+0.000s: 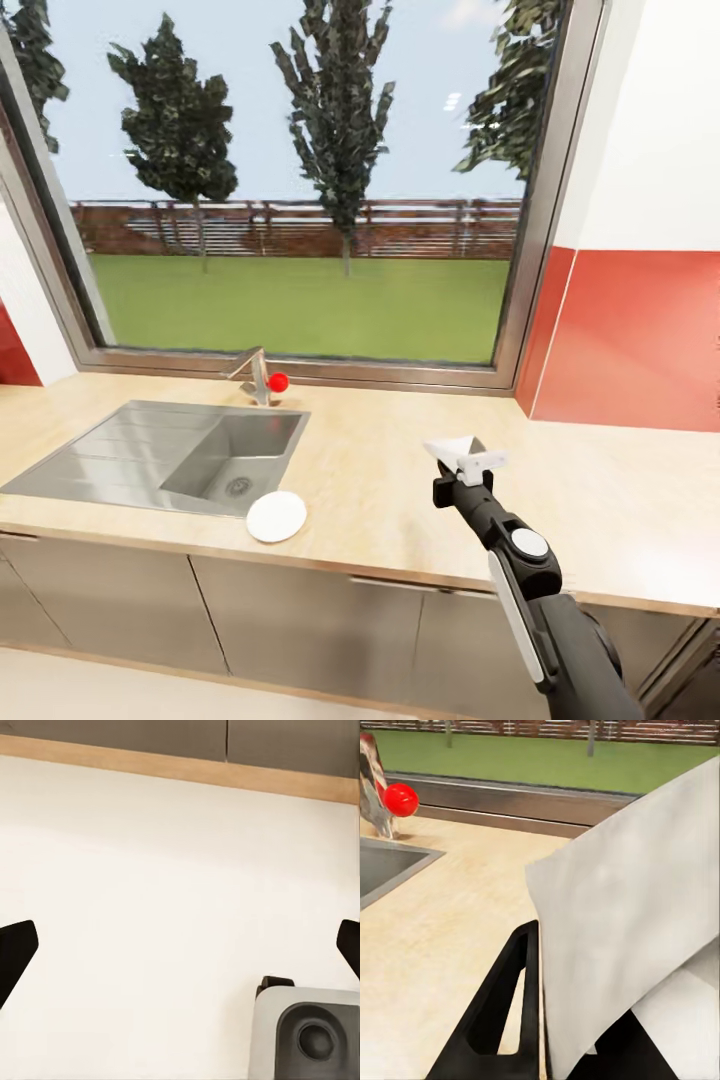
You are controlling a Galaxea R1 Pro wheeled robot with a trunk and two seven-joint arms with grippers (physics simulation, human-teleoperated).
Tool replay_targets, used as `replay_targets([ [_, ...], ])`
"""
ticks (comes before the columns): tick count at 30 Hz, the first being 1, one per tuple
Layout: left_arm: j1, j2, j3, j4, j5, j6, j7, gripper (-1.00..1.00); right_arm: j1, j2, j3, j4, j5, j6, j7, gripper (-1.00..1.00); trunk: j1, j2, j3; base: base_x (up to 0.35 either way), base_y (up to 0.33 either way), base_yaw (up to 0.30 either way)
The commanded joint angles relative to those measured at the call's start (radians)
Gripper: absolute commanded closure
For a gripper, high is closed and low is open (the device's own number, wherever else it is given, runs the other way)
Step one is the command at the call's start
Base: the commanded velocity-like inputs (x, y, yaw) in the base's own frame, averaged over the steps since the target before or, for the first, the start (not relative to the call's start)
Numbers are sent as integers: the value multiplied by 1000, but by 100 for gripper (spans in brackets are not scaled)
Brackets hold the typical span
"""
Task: Set up a coffee station on the kitchen countertop: keep the coffee maker on the countertop, move the bottle of coffee from the kitchen shelf to the counter next to the coffee maker, place a paper coffee filter on top of the coffee maker, put the saucer next to the coffee maker with the coffee cup on the saucer, and place the electric kettle next to the coffee maker.
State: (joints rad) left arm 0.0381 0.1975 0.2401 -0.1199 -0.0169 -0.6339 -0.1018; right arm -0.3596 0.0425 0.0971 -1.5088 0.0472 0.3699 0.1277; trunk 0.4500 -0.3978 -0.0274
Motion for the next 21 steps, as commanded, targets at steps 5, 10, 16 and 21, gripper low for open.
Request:
replay_targets([
  [5, 0, 4, 8, 1, 0, 11, -9, -100, -1, 0, 0, -2, 4, 6, -1, 100, 0, -2, -2, -335, 140, 0],
  [10, 0, 9, 11, 20, 3, 12, 2, -100, -1, 2, 1, -2, 3, 6, -2, 100, 0, -2, -1, -310, 183, 52],
  [16, 0, 6, 10, 23, 3, 13, 76, -100, -1, 2, 1, -2, 4, 6, -2, 100, 0, -2, 4, -281, 216, 180],
  [21, 0, 4, 10, 26, 3, 14, 96, -100, -1, 2, 1, -2, 4, 6, -2, 100, 0, -2, 9, -257, 224, 200],
])
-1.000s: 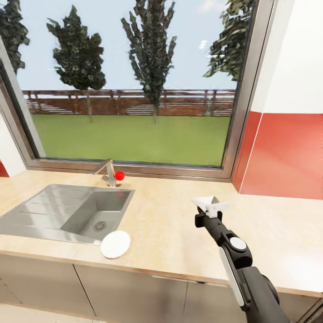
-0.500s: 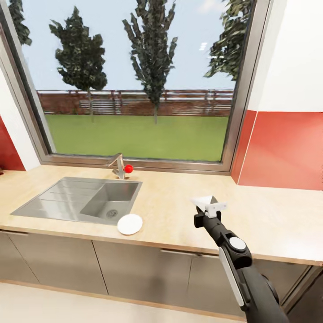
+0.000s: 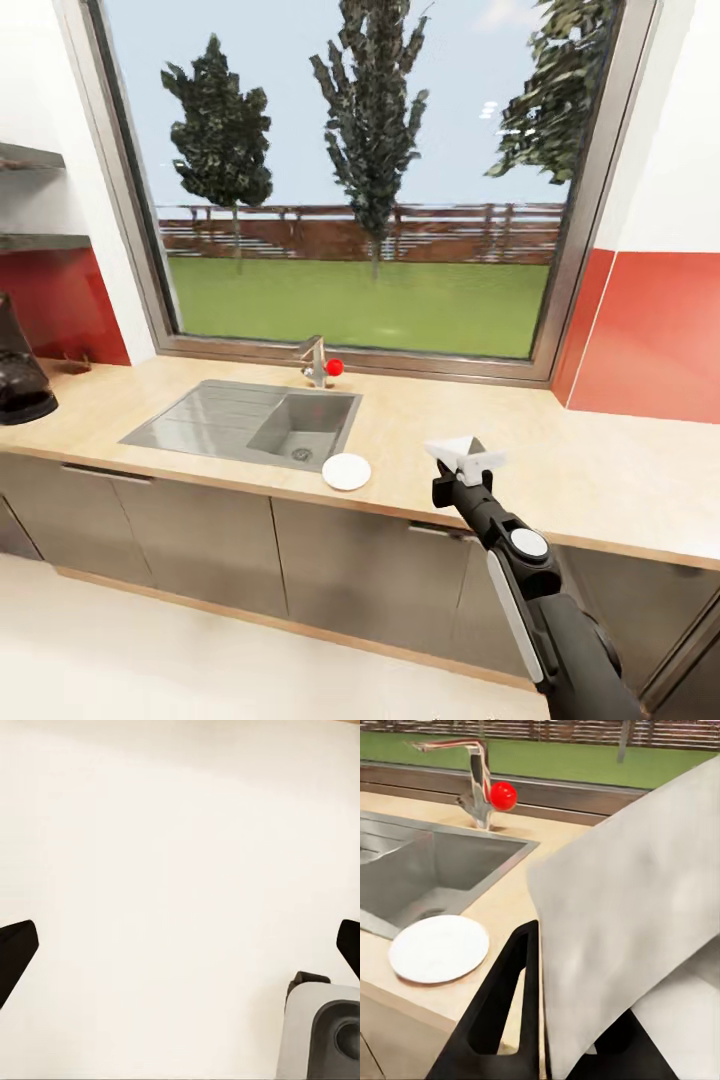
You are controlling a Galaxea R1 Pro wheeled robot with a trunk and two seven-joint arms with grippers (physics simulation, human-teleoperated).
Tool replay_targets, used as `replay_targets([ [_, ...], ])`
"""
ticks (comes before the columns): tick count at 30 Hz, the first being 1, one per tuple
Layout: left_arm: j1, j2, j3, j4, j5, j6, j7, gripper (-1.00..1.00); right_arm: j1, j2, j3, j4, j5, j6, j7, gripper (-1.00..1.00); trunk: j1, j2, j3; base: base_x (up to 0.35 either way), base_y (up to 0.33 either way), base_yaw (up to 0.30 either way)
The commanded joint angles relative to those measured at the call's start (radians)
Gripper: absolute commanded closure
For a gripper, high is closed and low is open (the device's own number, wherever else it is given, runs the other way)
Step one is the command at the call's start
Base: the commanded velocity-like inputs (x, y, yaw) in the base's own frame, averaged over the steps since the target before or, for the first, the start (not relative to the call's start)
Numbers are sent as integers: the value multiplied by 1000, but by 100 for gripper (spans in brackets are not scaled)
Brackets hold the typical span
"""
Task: Set up a coffee station on the kitchen countertop: keep the coffee maker on the countertop, move the bottle of coffee from the kitchen shelf to the counter next to the coffee maker, place a paper coffee filter on top of the coffee maker, put the saucer next to the coffee maker with the coffee cup on the saucer, and place the electric kettle next to the coffee maker.
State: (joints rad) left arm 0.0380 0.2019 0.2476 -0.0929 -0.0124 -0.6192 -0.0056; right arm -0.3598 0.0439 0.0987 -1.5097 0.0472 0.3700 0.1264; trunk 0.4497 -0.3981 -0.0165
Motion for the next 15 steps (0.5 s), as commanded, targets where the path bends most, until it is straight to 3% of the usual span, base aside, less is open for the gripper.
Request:
replay_targets([
  [1, 0, 0, 2, -1, -1, -1, 0, -100, -1, 1, -1, -1, 4, 6, -1, 100, 0, -2, -1, -220, 226, 202],
  [10, 0, -4, 4, -1, -1, -1, 2, -100, -1, 1, -1, -1, 3, 6, -1, 100, 0, -2, 8, -93, 192, 203],
  [15, 0, -10, -5, -1, -1, -2, 3, -100, -1, 1, -1, -1, 3, 6, -1, 100, 0, -2, 13, -4, 57, 203],
])
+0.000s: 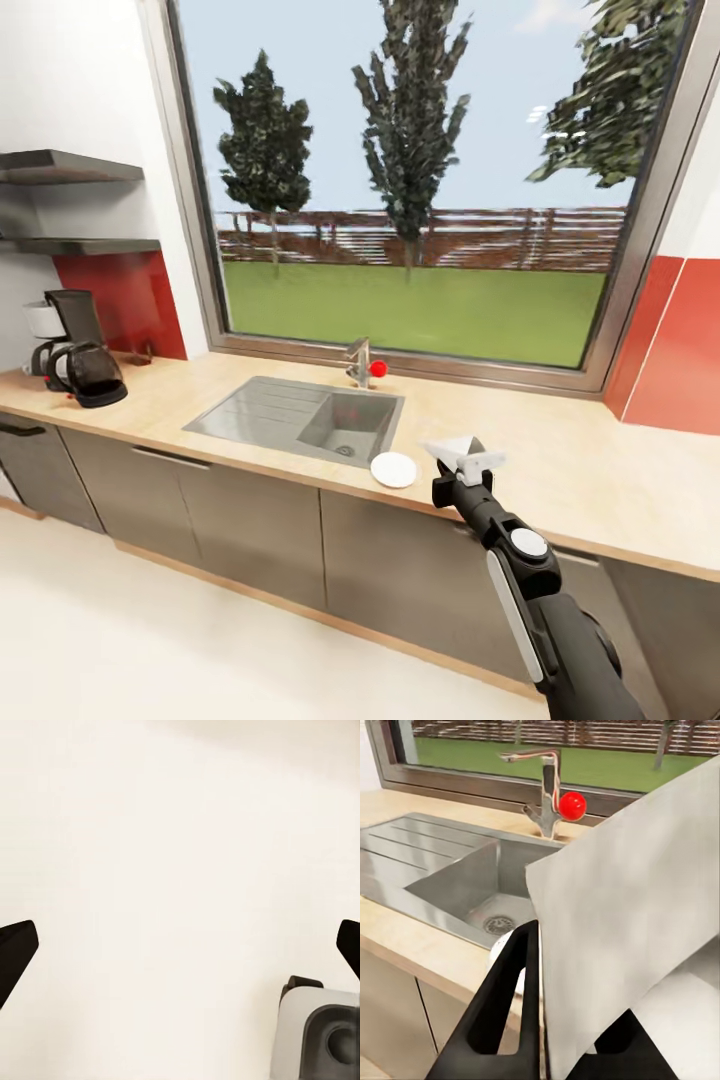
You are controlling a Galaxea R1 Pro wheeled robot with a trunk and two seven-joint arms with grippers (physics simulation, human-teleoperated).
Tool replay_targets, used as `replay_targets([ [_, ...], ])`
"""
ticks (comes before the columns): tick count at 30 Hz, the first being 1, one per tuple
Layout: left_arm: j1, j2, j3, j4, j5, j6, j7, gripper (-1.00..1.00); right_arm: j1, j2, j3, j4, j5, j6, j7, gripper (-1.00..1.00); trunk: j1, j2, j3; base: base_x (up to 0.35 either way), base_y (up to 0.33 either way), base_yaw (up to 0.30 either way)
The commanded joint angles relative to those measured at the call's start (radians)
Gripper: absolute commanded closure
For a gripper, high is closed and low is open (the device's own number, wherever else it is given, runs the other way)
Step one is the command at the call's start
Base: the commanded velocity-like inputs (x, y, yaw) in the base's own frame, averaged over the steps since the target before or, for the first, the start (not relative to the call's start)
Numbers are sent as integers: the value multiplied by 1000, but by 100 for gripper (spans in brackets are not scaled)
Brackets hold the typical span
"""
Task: Set up a coffee station on the kitchen countertop: keep the coffee maker on the countertop, move the bottle of coffee from the kitchen shelf to the counter next to the coffee maker, place a paper coffee filter on top of the coffee maker, put the saucer next to the coffee maker with the coffee cup on the saucer, and place the electric kettle next to the coffee maker.
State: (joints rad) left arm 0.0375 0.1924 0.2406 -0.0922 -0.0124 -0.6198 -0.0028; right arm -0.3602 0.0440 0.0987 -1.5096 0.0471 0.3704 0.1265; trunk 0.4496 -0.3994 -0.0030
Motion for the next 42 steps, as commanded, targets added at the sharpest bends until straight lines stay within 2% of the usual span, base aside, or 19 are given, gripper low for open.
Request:
replay_targets([
  [1, 1, 0, 2, -1, -1, -1, 0, -100, 0, 0, -1, -1, 4, 5, -1, 100, 0, -1, 1, 0, 3, 203],
  [42, 1, -2, 3, -1, -4, -1, 0, -100, 0, 2, 1, 0, 4, 4, -1, 100, 0, -1, 5, 0, 0, 270],
])
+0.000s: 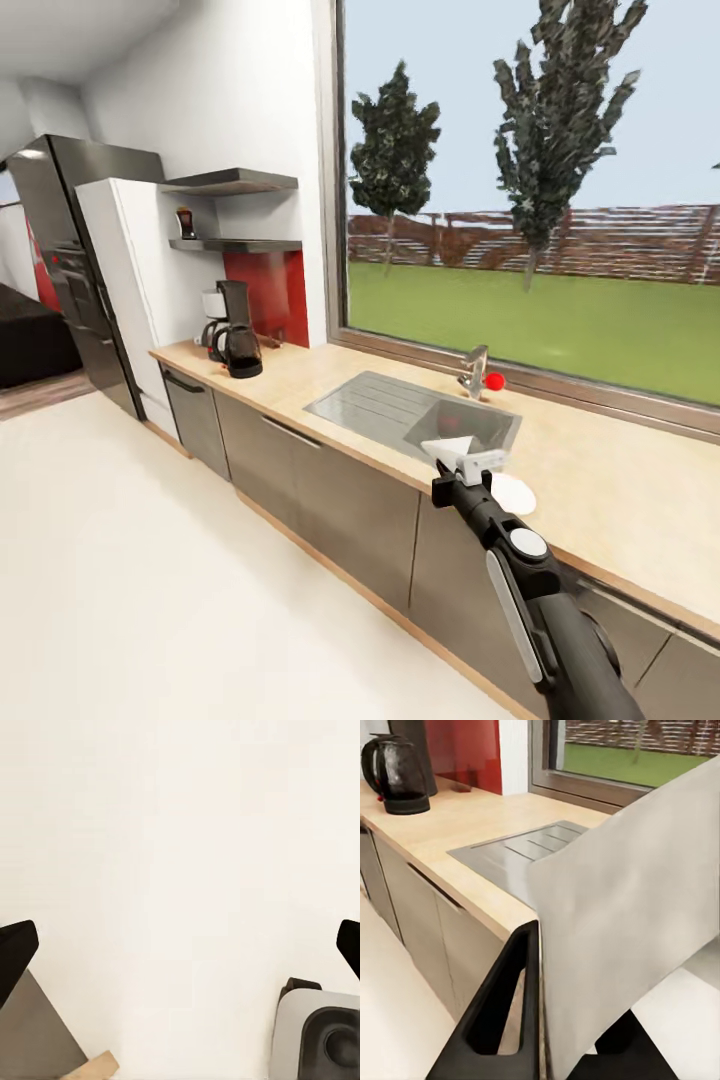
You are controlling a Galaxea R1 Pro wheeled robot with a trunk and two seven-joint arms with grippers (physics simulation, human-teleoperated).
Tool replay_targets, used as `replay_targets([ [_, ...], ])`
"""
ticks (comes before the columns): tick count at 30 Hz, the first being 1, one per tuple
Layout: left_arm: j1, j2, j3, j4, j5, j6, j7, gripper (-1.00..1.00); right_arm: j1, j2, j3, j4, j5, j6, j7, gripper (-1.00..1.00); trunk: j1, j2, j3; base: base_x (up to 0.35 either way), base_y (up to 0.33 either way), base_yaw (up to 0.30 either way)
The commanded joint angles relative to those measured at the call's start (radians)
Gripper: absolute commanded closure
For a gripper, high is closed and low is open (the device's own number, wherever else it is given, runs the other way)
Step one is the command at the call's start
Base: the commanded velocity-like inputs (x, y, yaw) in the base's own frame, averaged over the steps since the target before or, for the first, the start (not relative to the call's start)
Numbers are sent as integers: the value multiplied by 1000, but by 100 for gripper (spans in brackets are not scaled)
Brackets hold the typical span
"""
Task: Set up a coffee station on the kitchen countertop: keep the coffee maker on the countertop, move the bottle of coffee from the kitchen shelf to the counter next to the coffee maker, place a paper coffee filter on top of the coffee maker, put the saucer next to the coffee maker with the coffee cup on the saucer, and place the electric kettle next to the coffee maker.
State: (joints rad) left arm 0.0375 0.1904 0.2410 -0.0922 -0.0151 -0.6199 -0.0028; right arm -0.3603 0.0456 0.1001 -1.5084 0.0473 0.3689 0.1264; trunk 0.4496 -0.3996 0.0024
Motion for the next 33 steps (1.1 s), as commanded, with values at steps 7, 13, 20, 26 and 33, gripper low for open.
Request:
replay_targets([
  [7, 1, -1, 5, -3, -2, -2, 0, -100, 0, 0, 0, -1, 3, 5, -1, 100, 0, 0, 0, 144, 57, 278],
  [13, 1, -2, 6, -3, -1, -2, 0, -100, 0, 0, 0, -1, 3, 5, -1, 100, 0, 0, 0, 264, 180, 278],
  [20, 1, -2, 6, -3, 1, -1, 0, -100, 0, 0, 0, -1, 3, 5, -1, 100, 0, 0, 0, 273, 202, 278],
  [26, 1, -2, 7, -3, 4, -1, 0, -100, 0, 0, 0, -1, 3, 5, -1, 100, 0, 0, 0, 276, 201, 277],
  [33, 1, -2, 8, -3, 4, -1, 0, -100, 0, 0, 0, -1, 3, 5, -1, 100, 0, 0, 0, 305, 133, 278],
])
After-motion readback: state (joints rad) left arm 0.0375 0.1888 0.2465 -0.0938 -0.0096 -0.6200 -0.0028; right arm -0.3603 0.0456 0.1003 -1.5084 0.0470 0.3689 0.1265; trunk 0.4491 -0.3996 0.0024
